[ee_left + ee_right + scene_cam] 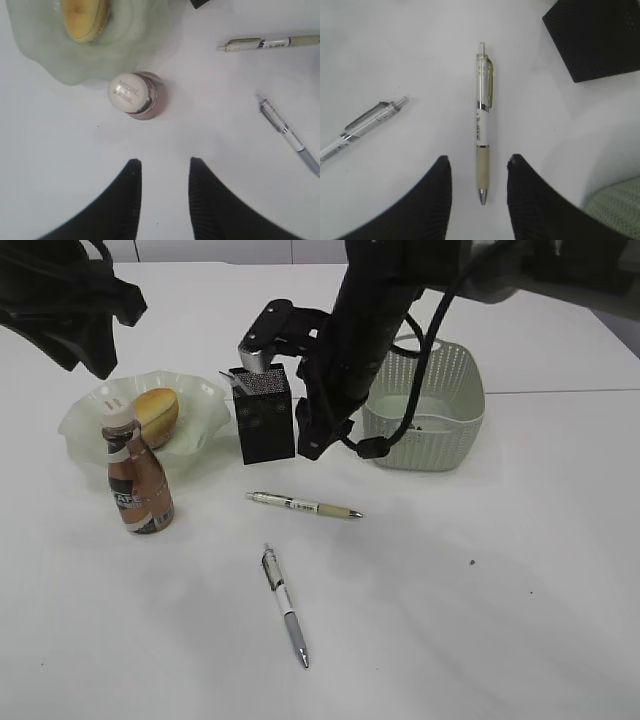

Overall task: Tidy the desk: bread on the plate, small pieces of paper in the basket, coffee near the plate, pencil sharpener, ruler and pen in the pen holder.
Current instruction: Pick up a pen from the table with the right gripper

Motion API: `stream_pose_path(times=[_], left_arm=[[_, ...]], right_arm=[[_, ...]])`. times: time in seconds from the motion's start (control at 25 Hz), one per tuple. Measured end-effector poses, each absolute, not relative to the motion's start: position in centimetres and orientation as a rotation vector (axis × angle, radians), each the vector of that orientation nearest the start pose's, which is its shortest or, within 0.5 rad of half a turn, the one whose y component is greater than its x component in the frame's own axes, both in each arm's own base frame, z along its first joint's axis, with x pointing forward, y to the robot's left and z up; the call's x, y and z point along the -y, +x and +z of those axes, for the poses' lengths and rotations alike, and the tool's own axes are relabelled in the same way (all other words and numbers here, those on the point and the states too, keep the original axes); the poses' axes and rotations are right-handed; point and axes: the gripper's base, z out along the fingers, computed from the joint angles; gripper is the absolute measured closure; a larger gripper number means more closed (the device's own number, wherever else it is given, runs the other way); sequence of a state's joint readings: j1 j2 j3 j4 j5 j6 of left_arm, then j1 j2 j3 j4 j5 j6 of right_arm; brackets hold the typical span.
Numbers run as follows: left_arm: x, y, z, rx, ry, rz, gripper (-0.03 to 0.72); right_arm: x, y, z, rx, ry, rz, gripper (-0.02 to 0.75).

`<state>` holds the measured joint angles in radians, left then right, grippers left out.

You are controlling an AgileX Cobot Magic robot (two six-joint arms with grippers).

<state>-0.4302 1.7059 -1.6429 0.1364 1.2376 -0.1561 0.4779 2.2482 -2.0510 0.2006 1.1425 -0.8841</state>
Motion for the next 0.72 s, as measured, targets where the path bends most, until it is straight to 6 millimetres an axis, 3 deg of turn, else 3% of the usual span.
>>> stream_pose_path(times=[0.4,0.72], left_arm=[[13.9,33.0,34.1,-2.731,0.406,0.037,0.449],[13.9,33.0,34.1,-2.731,0.406,0.037,0.449]], right_arm=[[-24.8,43.9,17.5,-2.277,-1.781,0.237,0.477],[-25.7,44.8,16.0,-2.266,-1.786,0.295,0.477]])
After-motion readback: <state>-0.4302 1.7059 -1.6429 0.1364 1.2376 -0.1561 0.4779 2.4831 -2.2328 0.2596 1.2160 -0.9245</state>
